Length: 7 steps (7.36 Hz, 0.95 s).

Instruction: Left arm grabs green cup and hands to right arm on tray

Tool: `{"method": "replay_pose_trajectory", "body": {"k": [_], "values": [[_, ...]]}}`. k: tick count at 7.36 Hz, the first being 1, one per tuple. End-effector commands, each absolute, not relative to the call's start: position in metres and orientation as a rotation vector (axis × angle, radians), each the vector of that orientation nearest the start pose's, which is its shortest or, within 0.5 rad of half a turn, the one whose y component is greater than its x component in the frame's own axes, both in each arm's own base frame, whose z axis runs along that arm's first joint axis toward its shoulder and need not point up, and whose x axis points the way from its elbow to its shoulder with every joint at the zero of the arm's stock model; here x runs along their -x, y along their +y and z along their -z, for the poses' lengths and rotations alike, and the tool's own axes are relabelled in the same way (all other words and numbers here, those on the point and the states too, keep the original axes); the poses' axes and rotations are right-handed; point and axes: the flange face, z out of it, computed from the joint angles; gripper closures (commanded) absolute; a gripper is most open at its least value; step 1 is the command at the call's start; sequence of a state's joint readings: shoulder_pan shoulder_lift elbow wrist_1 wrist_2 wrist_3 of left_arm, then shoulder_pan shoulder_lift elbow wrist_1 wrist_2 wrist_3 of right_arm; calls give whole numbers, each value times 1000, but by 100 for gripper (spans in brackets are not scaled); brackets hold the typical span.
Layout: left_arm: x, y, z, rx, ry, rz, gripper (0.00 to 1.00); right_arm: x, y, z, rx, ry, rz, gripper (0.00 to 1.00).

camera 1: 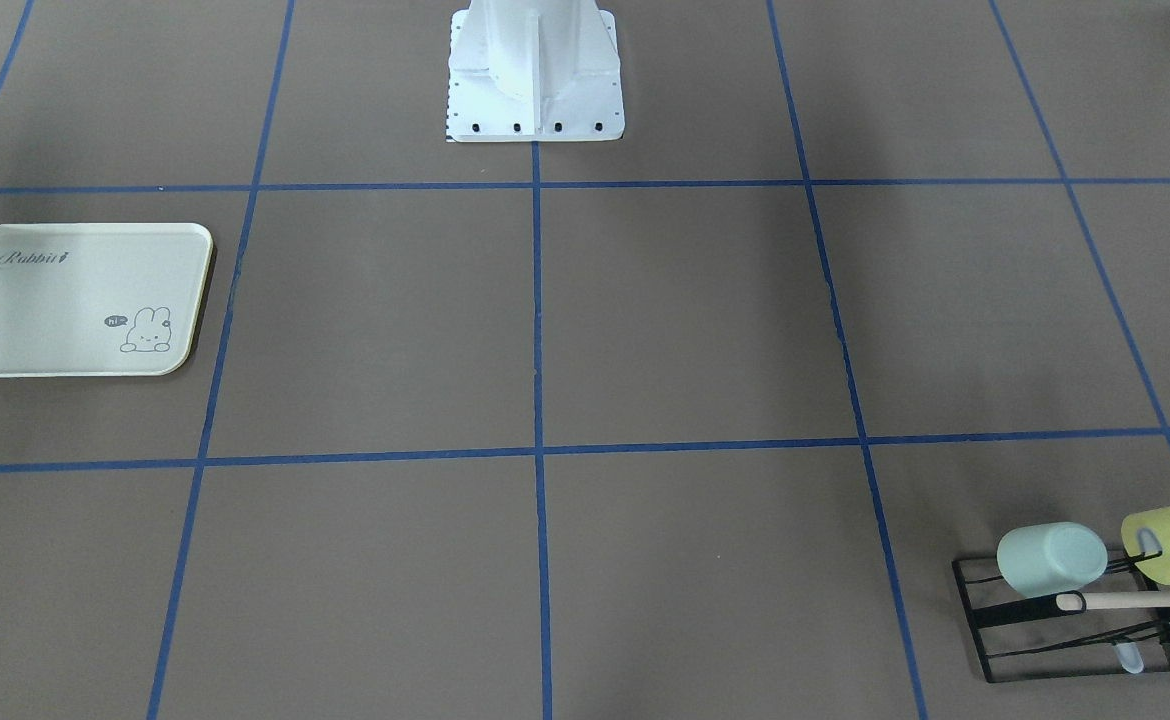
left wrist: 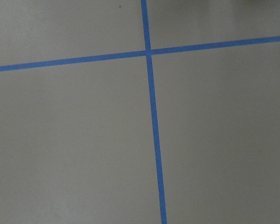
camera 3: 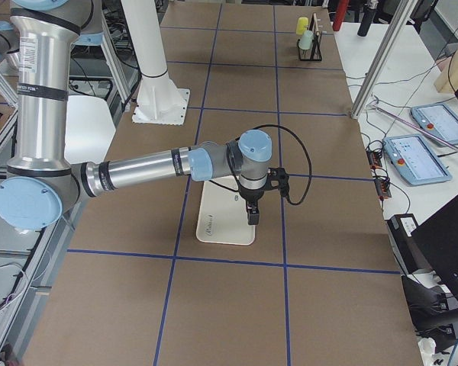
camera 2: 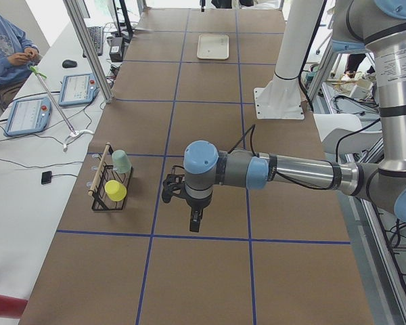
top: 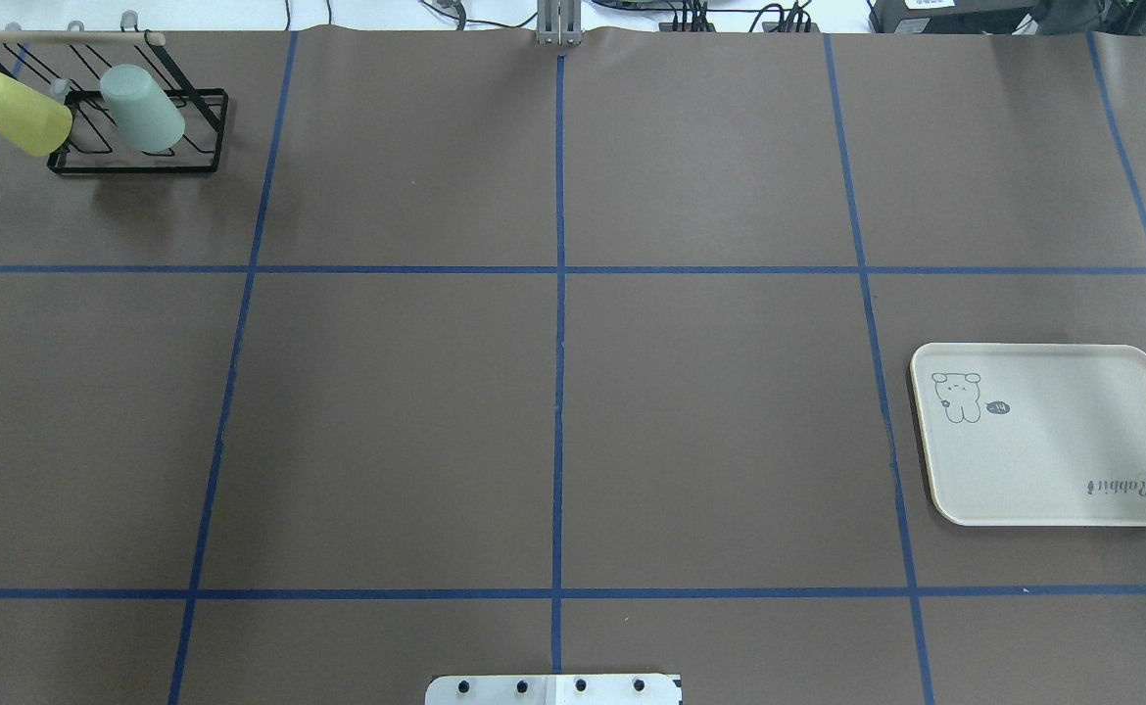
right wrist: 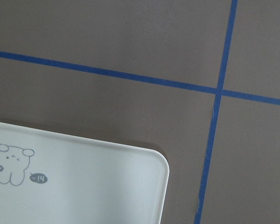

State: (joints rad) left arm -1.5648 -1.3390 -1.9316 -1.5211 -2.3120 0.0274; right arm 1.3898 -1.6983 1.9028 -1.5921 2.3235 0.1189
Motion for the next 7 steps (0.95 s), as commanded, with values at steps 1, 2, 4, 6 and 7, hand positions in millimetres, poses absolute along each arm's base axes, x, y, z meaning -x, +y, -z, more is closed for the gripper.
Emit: {"method": "replay_pose_trajectory", "body": {"k": [1, 2, 4, 6, 7], "values": [[64, -392, -592, -91, 739, -69, 0, 16, -441, -557, -55, -787, 129, 0], [64, -390, -603, -73, 741, -65, 0, 16, -441, -556, -58, -789, 128, 0], [62, -391, -604, -63, 753, -47, 0, 17, -442, -553, -66, -792, 101, 0], [55, -417, -575, -95, 761, 1, 0, 23, -445, -547, -116, -812, 71, 0], [36, -433, -558, -103, 782, -21, 0, 25, -444, -548, -133, -815, 83, 0]]}}
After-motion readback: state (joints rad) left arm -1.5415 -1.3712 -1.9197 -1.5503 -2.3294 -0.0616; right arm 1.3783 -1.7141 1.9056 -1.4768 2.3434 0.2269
